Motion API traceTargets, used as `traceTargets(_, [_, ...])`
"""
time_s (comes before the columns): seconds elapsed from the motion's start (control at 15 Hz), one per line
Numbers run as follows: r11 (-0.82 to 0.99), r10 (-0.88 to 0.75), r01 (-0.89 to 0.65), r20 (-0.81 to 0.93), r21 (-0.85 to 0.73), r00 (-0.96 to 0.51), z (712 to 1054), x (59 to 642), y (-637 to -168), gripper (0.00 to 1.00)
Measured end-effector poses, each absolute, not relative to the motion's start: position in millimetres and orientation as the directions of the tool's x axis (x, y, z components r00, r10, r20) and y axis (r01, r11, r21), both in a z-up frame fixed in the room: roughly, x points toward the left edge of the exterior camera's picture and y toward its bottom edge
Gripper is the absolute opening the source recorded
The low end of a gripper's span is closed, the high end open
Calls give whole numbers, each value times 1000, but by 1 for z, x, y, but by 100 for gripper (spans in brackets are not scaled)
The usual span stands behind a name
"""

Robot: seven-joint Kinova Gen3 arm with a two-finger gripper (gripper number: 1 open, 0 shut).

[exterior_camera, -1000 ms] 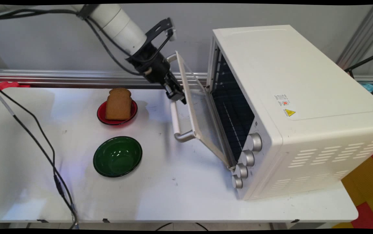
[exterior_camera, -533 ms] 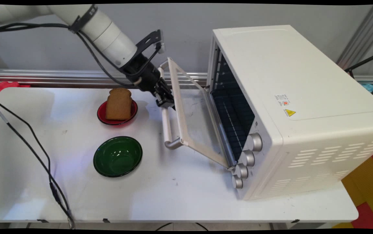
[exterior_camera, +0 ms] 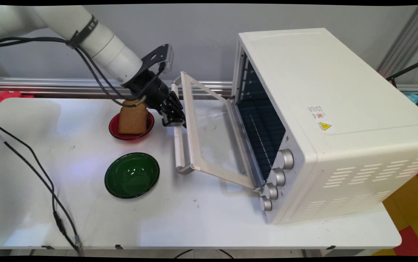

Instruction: Open the oven

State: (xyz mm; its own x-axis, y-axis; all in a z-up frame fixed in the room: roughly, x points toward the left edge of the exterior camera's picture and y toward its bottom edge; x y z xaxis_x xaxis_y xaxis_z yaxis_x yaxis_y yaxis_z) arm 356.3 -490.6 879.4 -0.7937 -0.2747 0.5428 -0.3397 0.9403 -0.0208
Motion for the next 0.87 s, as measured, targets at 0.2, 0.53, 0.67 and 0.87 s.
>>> traceTargets(0.2, [948,-241,-314,538,-46,-808,875,362,-488,0])
traceTargets(0.53, [957,-204,-281,526,-69,-825,866,374,-482,0])
traceTargets(0.67, [960,-195,-270,521,-72,-831,861,378,-478,0])
traceTargets(0.87, [963,-187,-260,518,-71,-835,854,381,-473,0])
